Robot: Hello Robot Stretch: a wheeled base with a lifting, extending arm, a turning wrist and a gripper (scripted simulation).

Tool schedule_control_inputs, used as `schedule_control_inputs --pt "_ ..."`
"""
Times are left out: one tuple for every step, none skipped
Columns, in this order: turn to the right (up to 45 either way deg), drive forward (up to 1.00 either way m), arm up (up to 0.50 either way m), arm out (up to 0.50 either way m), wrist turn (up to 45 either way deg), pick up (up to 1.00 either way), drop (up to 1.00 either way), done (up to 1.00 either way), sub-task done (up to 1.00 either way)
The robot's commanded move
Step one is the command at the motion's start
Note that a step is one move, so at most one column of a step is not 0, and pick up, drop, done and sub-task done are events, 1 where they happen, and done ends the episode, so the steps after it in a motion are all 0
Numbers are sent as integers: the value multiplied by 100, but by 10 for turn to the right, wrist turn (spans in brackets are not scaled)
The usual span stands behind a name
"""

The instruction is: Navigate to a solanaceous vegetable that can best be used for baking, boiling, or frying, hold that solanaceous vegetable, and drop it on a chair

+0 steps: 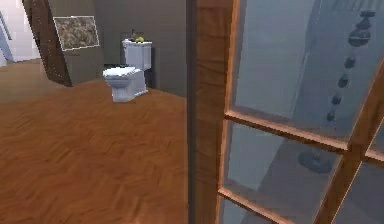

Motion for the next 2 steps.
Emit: schedule_control_inputs --pt "-450 0 0 0 0 0 0 0 0" --pt "-30 0 0 0 0 0 0 0 0"
